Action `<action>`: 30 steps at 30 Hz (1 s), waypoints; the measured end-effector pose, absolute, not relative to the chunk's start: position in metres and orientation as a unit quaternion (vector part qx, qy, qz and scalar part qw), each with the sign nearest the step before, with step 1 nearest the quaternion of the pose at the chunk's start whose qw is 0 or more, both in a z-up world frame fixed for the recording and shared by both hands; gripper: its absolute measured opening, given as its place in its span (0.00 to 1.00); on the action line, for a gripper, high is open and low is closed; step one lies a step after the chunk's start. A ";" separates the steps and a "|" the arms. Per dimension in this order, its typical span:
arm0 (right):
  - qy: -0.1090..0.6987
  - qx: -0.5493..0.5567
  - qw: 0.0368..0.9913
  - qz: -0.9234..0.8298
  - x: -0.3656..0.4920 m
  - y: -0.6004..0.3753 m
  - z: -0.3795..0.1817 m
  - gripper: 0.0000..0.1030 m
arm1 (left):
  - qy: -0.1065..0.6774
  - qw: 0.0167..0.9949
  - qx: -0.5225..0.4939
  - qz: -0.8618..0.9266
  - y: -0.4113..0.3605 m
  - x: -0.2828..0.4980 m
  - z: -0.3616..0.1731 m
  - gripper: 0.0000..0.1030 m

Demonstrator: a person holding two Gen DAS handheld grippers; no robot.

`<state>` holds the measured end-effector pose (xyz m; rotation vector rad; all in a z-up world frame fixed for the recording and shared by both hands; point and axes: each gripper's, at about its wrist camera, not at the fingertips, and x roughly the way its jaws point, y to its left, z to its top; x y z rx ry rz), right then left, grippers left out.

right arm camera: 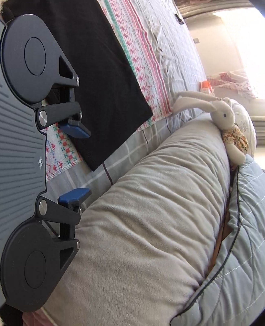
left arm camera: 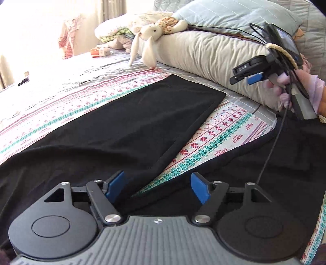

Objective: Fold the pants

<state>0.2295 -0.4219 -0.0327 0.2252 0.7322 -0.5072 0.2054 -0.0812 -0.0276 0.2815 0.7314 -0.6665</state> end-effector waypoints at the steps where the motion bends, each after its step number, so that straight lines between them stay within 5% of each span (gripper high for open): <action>1: 0.352 0.107 0.898 -0.239 0.225 -0.416 -0.027 0.63 | 0.355 0.875 0.127 -0.303 -0.073 0.202 -0.024 0.87; 8: 0.347 0.111 0.916 -0.167 0.202 -0.354 0.011 0.83 | 0.384 0.900 0.076 -0.190 -0.006 0.185 0.001 0.93; 17: 0.338 0.093 0.930 -0.110 0.175 -0.264 0.042 0.94 | 0.367 0.924 0.047 -0.099 0.074 0.158 0.031 1.00; 30: 0.362 0.097 0.926 -0.056 0.146 -0.137 0.013 0.97 | 0.378 0.926 -0.006 -0.021 0.153 0.137 0.020 1.00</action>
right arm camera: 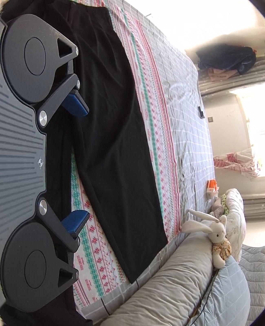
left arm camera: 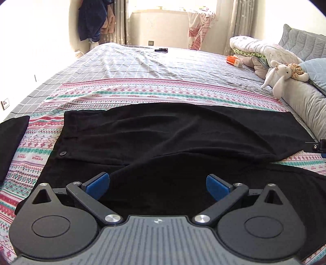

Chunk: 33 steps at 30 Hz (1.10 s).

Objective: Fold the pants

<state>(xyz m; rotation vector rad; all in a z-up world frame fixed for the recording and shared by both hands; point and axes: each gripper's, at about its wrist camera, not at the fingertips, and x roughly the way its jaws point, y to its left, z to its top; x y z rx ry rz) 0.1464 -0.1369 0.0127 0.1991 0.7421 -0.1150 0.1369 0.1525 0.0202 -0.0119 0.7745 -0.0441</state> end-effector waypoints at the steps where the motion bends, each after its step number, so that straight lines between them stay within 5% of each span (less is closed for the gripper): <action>1: 0.367 0.096 0.924 -0.053 0.146 -0.132 0.008 0.97 | 0.379 0.925 -0.008 -0.016 0.155 0.137 0.018 1.00; 13: 0.392 0.032 0.919 -0.014 0.175 -0.068 -0.016 0.97 | 0.387 0.918 -0.042 0.079 0.188 0.162 -0.015 1.00; 33: 0.355 -0.151 0.896 0.218 0.387 0.140 -0.044 0.97 | 0.417 0.896 -0.086 0.130 0.246 0.192 -0.039 1.00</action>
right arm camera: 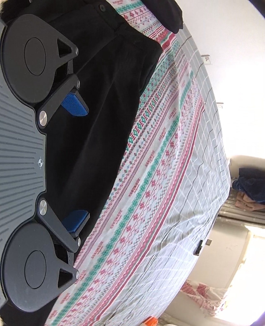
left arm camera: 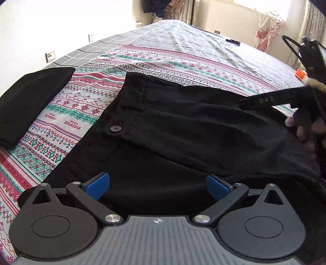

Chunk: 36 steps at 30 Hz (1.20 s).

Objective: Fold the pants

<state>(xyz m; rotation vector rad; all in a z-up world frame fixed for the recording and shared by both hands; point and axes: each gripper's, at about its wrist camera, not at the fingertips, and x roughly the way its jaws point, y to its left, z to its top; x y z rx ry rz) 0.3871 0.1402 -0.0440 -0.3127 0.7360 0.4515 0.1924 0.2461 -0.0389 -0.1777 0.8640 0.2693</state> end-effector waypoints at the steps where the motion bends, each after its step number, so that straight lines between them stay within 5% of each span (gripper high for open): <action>1: 0.355 -0.157 0.893 0.229 0.395 0.148 -0.046 0.97 | 0.417 0.896 -0.081 0.129 0.247 0.193 -0.040 1.00; 10: 0.373 -0.207 0.858 0.285 0.439 0.201 -0.064 0.97 | 0.428 0.892 -0.083 0.118 0.265 0.194 -0.053 1.00; 18: 0.442 -0.143 0.831 0.307 0.476 0.202 -0.075 0.92 | 0.434 0.888 -0.097 0.115 0.271 0.196 -0.057 1.00; 21: 0.439 -0.150 0.824 0.325 0.469 0.205 -0.070 0.68 | 0.435 0.888 -0.096 0.115 0.271 0.197 -0.058 1.00; 23: 0.441 -0.155 0.815 0.343 0.464 0.212 -0.065 0.32 | 0.436 0.887 -0.098 0.116 0.272 0.197 -0.058 1.00; 26: 0.442 -0.173 0.812 0.340 0.454 0.222 -0.061 0.14 | 0.438 0.885 -0.102 0.118 0.272 0.198 -0.057 1.00; 29: 0.440 -0.187 0.819 0.318 0.441 0.227 -0.056 0.06 | 0.439 0.884 -0.112 0.117 0.274 0.196 -0.055 1.00; 36: 0.394 -0.168 0.850 0.307 0.388 0.209 -0.007 0.06 | 0.431 0.882 -0.142 0.122 0.284 0.184 -0.047 1.00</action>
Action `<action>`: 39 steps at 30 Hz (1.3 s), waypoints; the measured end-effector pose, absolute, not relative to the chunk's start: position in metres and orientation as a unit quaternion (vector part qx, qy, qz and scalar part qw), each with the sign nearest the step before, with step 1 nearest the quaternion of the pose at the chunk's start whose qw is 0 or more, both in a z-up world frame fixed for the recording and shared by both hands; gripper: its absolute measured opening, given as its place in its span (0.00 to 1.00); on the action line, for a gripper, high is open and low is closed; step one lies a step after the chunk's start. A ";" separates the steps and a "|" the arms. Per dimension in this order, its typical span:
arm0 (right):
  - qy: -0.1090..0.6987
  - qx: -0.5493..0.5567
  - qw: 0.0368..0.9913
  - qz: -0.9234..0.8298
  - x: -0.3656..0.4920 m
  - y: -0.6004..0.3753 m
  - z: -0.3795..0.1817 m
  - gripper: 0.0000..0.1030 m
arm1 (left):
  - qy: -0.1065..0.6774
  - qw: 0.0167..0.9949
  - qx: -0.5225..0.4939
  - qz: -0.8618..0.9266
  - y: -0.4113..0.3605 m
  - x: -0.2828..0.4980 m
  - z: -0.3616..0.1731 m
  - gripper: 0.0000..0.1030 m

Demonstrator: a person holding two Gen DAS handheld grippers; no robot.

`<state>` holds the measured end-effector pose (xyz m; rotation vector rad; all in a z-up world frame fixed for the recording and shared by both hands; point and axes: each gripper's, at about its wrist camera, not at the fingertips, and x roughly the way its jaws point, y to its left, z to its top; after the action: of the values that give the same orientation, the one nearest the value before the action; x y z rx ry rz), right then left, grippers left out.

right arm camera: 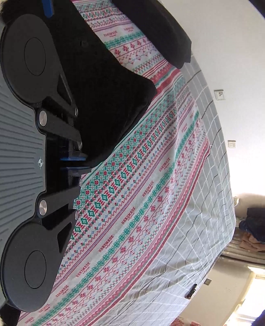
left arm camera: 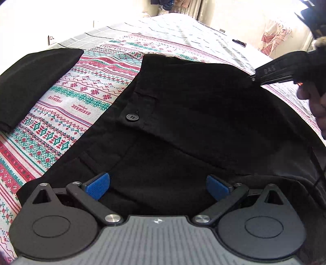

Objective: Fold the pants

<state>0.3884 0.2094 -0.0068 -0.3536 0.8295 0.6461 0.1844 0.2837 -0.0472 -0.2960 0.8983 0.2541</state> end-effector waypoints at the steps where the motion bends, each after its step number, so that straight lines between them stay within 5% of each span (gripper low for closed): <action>1: 0.388 -0.169 0.853 0.307 0.378 0.207 0.001 0.06 | 0.430 0.883 -0.145 0.121 0.285 0.182 -0.046 1.00; 14: 0.333 -0.173 0.872 0.313 0.223 0.170 0.047 0.06 | 0.414 0.893 -0.170 0.046 0.273 0.140 -0.037 1.00; 32: 0.404 -0.130 0.851 0.308 0.118 0.149 -0.066 0.07 | 0.418 0.887 -0.194 -0.025 0.284 0.073 -0.061 0.98; 39: 0.385 -0.078 0.866 0.308 0.120 0.135 -0.057 0.07 | 0.404 0.863 -0.296 -0.060 0.294 0.067 -0.060 0.96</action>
<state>0.1195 0.1351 -0.0568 -0.1624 0.8067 0.6448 0.0667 0.2937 -0.0602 -0.6207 0.8476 -0.1256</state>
